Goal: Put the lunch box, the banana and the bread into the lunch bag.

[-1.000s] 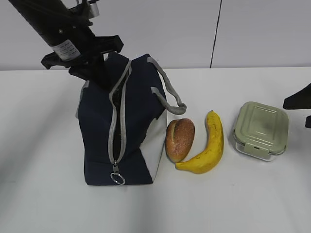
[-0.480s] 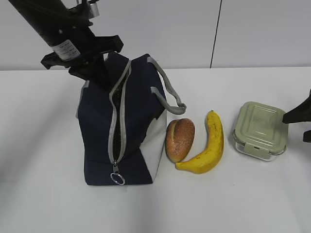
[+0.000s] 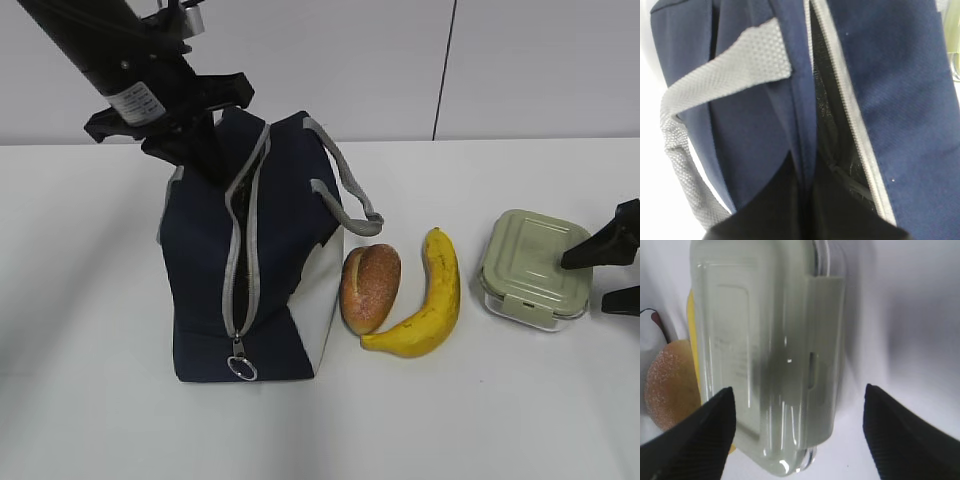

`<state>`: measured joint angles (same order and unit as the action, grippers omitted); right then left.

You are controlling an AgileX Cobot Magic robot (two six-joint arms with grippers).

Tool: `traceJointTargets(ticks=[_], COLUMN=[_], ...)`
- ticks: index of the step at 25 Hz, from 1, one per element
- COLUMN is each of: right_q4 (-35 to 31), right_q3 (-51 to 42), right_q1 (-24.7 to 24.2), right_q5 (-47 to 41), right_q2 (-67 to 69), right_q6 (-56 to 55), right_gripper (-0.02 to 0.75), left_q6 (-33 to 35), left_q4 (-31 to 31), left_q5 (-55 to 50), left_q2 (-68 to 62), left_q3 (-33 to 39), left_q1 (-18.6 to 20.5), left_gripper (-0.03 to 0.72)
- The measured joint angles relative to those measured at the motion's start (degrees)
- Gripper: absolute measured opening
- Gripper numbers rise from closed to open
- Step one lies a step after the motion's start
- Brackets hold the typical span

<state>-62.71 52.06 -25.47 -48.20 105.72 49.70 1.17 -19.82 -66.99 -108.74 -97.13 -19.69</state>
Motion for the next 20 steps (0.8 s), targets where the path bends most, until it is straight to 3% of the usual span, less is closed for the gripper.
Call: traceJointTargets(ticks=[12, 20], right_q4=[-3.2, -8.1], right_q3=[6.3, 6.5], right_q1=[-0.1, -0.1], right_q5=[-5.9, -9.0], right_q2=[9.9, 12.2], right_q6=[3.5, 7.5], right_gripper=[0.603, 0.504], left_q6=[0.0, 0.0], left_q4=[0.0, 0.0], left_q5=[0.0, 0.0], left_q2=[0.0, 0.0], left_q3=[0.0, 0.0], left_q1=[0.0, 0.0], left_gripper=[-0.003, -0.003])
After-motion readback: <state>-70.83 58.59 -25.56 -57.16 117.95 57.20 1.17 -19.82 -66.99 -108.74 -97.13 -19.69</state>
